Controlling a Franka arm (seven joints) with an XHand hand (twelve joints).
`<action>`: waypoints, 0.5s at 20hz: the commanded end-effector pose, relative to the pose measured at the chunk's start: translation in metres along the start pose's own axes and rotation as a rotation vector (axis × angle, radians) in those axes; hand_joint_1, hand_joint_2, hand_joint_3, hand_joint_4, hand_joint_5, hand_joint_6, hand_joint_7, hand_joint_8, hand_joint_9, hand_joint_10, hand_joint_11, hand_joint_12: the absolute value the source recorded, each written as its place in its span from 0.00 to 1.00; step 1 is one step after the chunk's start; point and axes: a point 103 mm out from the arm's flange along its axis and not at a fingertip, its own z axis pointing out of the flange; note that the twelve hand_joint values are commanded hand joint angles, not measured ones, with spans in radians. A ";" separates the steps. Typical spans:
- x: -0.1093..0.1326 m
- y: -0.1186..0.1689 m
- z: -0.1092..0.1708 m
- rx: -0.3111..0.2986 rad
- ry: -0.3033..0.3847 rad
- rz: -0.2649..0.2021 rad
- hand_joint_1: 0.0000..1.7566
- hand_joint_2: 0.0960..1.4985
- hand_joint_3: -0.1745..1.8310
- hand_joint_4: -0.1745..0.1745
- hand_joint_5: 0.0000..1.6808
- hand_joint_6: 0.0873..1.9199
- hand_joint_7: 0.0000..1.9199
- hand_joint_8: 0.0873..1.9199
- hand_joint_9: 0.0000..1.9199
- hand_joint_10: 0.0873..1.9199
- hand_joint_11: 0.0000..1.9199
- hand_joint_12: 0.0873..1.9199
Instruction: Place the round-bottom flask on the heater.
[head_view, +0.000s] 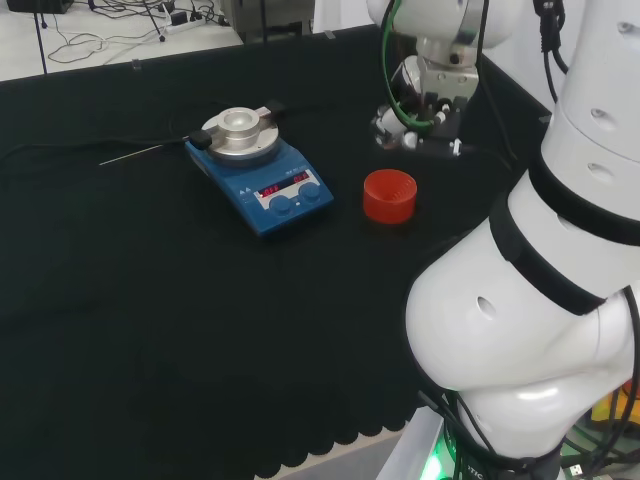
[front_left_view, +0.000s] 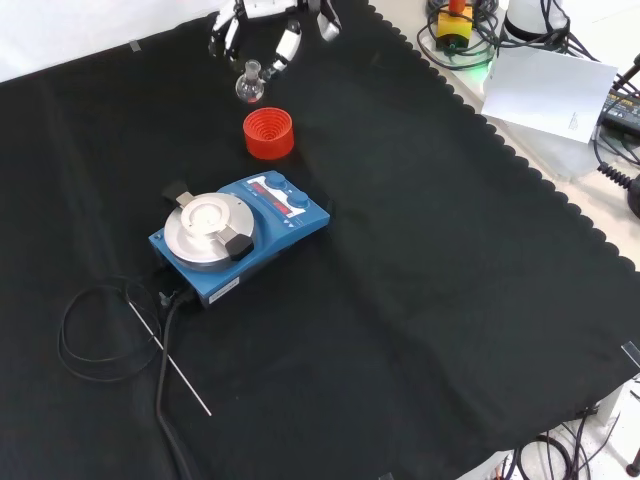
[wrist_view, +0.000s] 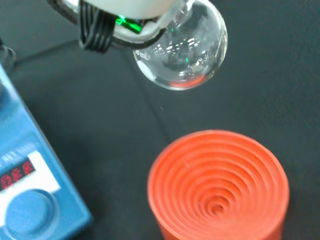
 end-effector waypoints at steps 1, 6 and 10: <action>0.034 0.013 -0.027 -0.007 0.020 -0.033 0.62 0.44 0.42 0.90 0.68 0.44 0.26 0.33 0.37 0.26 0.26 0.65; 0.067 0.040 -0.036 0.005 0.057 -0.067 0.62 0.44 0.42 0.90 0.68 0.44 0.26 0.33 0.37 0.26 0.26 0.65; 0.100 0.068 -0.041 0.013 0.057 -0.119 0.62 0.44 0.42 0.90 0.68 0.45 0.26 0.33 0.37 0.26 0.26 0.65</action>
